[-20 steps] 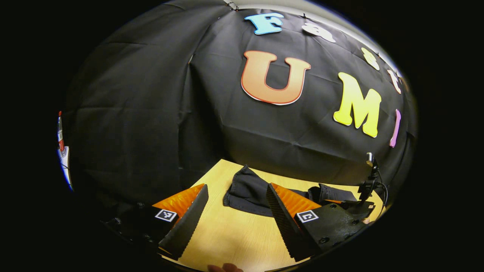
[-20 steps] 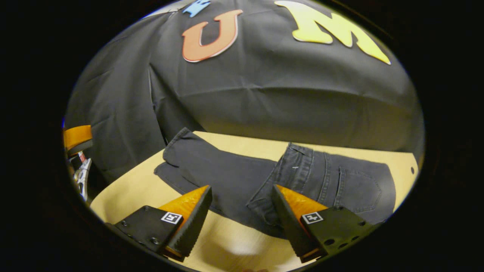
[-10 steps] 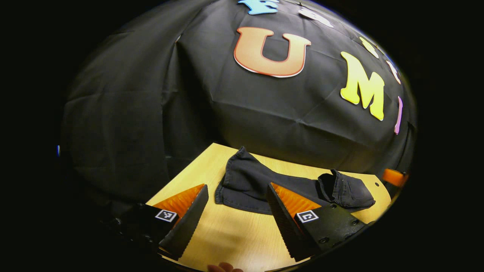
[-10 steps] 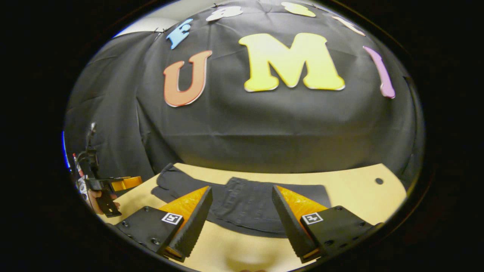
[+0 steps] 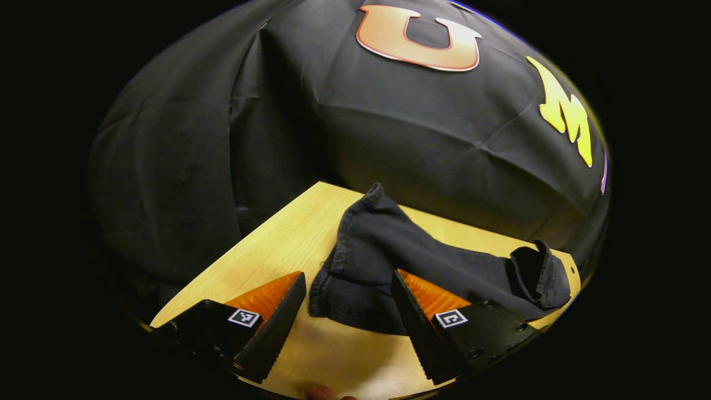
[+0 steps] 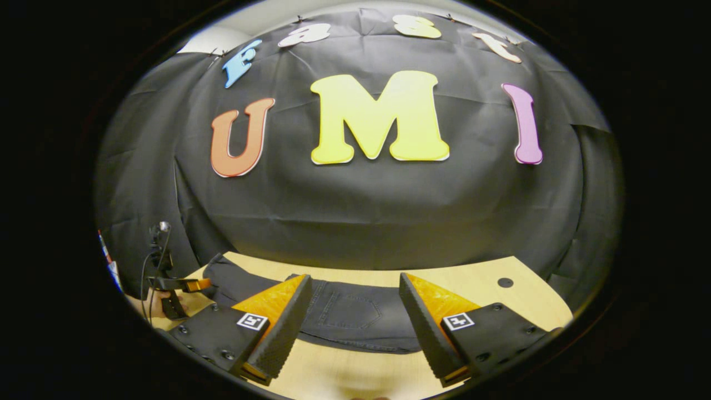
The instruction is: Grasp the waist and the cuffs of the jeans and fold them to make the two legs overlap; first hold the waist and fold one-third of the jeans toward the cuffs, then hold the cuffs and fold the remaining one-third in the same direction to finish folding.
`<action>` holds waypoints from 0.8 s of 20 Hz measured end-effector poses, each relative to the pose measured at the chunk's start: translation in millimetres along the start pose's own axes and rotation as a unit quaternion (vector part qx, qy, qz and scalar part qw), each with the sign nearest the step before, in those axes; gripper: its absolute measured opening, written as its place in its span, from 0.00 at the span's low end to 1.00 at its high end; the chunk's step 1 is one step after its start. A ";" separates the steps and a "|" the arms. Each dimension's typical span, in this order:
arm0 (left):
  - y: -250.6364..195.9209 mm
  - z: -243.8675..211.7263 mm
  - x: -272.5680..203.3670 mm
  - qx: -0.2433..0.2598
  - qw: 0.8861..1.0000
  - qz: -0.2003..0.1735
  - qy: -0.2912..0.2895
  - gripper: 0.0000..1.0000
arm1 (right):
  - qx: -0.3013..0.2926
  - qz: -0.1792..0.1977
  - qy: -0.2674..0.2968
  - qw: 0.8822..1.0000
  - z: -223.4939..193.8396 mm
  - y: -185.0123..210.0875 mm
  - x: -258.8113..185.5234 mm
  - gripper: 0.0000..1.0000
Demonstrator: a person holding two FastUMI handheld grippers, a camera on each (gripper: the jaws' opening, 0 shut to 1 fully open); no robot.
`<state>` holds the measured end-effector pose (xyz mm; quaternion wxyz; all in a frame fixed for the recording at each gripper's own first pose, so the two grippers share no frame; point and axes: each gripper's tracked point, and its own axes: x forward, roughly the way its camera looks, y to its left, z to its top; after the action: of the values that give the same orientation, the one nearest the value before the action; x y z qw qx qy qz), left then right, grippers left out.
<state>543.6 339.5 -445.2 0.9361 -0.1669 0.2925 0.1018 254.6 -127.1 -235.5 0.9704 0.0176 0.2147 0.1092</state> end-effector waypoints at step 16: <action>9.7 -9.3 -11.3 0.044 0.992 0.053 0.105 0.07 | 0.068 -0.019 -0.018 0.997 26.3 -33.1 -13.9 0.99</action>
<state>526.9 344.0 -448.3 0.8999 -0.1198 0.4016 0.1208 260.1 -162.1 -208.6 0.9726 0.0812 0.2043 0.0758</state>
